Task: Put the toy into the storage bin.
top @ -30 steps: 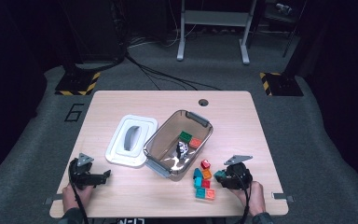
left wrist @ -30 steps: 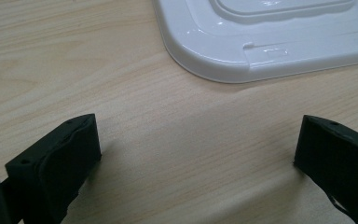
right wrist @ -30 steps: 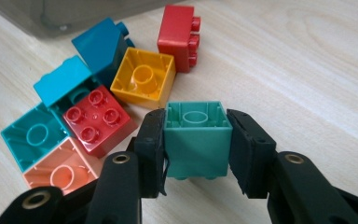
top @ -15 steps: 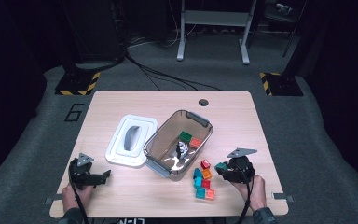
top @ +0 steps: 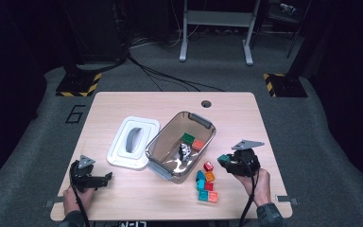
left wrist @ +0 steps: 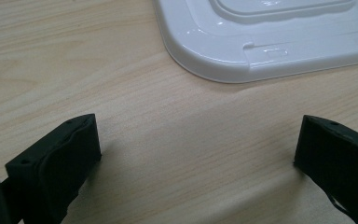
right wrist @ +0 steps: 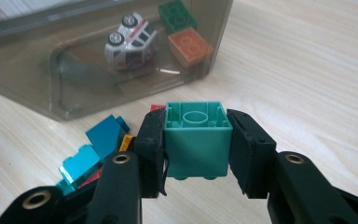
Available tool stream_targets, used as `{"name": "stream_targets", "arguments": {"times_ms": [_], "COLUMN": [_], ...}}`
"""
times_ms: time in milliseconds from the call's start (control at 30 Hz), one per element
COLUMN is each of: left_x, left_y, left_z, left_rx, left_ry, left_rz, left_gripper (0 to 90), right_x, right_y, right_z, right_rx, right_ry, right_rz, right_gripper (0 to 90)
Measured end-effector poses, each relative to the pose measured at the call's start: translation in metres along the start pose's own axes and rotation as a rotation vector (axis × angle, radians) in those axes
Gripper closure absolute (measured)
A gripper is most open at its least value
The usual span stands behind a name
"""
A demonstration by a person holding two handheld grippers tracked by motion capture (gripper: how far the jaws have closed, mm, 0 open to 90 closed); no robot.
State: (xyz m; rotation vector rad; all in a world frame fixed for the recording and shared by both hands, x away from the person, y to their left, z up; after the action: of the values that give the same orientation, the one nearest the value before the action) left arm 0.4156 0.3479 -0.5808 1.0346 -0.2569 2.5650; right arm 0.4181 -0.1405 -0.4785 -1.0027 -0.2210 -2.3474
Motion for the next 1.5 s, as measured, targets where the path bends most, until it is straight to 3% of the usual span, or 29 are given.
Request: {"name": "stream_targets", "arguments": {"times_ms": [500,800,1100,1267,1500], "left_x": [0.000,0.001,0.000,0.001,0.000], "left_y": [0.000,0.000,0.000,0.000,0.000], "left_z": [0.000,0.000,0.000,0.000,0.000], "left_rx": [-0.001,-0.002,-0.001,-0.002,-0.002], "left_ry": [-0.005,-0.005,-0.006,-0.006,-0.005], "left_rz": [-0.005,-0.004,-0.006,-0.004,-0.004], "left_gripper": [0.0,0.0,0.0,0.0,0.0], "right_x": [0.016,0.018,0.005,-0.009,-0.024], "right_y": [-0.006,-0.019,-0.037,-0.049,-0.055], "right_z": [0.042,0.079,0.104,0.108,0.106], "right_rx": [0.037,0.091,0.139,0.146,0.154], "right_ry": [0.056,0.084,0.074,0.049,0.014], "right_rz": [0.000,0.009,0.038,0.062,0.074], "right_gripper": [58.9,58.9,58.8,58.9,58.8]}}
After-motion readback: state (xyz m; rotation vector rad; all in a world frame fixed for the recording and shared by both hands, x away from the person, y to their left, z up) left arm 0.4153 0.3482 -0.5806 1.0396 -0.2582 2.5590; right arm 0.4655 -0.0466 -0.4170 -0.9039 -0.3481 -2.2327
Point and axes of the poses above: each handheld gripper's, and its own axes: x roughly backward along the jaws, z roughly out of its top, y roughly to its right, the point moved 7 cm from there along -x, roughly forward along the jaws, and after that the axes turned 2 degrees about -x, right-handed, at the moved point
